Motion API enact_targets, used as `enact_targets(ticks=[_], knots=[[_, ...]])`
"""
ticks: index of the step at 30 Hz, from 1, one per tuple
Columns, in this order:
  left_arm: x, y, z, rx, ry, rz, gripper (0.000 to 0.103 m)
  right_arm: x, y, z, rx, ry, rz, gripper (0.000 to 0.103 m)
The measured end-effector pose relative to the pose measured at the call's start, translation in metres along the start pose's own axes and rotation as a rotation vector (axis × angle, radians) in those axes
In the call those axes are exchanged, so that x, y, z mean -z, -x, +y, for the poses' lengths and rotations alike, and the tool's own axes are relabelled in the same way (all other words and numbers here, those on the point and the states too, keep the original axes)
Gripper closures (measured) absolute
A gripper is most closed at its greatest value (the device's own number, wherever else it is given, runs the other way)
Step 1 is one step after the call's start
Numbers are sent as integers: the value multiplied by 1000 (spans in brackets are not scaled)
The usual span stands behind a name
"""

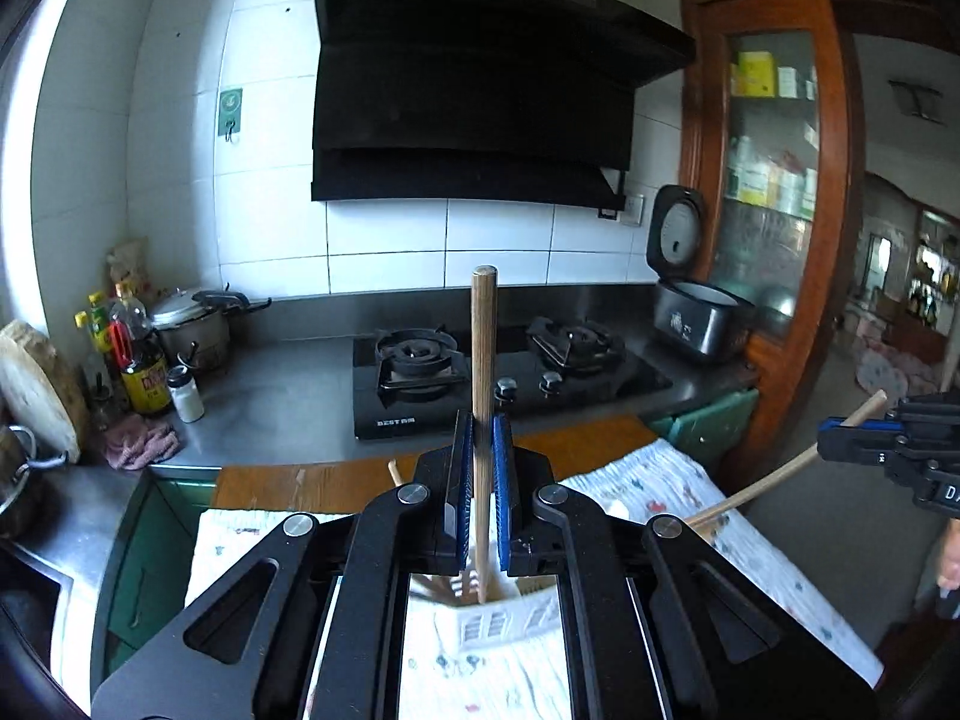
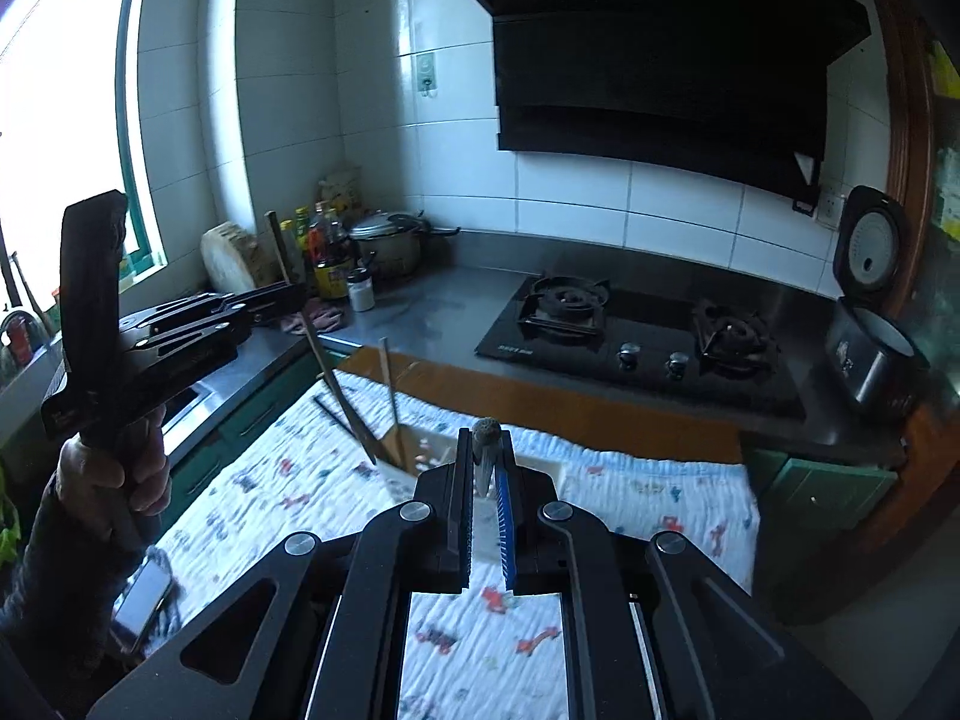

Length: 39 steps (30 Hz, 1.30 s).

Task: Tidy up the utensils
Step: 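Carry the left tool's chopstick into the holder while the right tool carries its own, then open both tools to release the chopsticks and lift away from the holder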

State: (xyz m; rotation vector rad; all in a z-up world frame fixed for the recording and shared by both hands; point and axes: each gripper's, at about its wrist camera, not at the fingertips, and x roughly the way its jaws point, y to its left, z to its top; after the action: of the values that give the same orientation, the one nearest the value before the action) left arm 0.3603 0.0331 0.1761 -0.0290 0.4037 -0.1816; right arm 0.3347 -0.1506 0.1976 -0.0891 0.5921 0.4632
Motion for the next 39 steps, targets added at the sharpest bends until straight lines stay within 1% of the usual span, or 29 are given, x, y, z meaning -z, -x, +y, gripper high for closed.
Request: enact_targets(ticks=[3,6,11,14,21,29,32,34,36,38,39], knots=[[-1,-18,4,-23,16,-4,98,-4,-15,-10,24,-8,23,96],[6,-35,9,-24,37,15,98,-4,-29,-17,41,-6,50,96],[22,-59,18,-30,59,68,98,-1,-48,-22,72,11,87,96],[31,-70,23,-19,72,101,98,1,-60,-24,85,16,113,96],[46,-81,25,-8,69,146,97,8,-85,-23,89,26,181,96],[52,-87,28,12,81,177,96,17,-106,-26,84,13,220,96],[53,-87,26,21,80,182,93,20,-111,-27,82,1,228,96],[52,-85,25,13,75,179,86,22,-113,-29,78,-6,230,95],[52,-81,23,10,69,173,68,23,-113,-29,81,-8,226,95],[52,-76,21,3,59,160,64,23,-110,-30,79,-15,215,93],[51,-74,20,5,60,159,64,23,-108,-30,78,-18,208,88]])
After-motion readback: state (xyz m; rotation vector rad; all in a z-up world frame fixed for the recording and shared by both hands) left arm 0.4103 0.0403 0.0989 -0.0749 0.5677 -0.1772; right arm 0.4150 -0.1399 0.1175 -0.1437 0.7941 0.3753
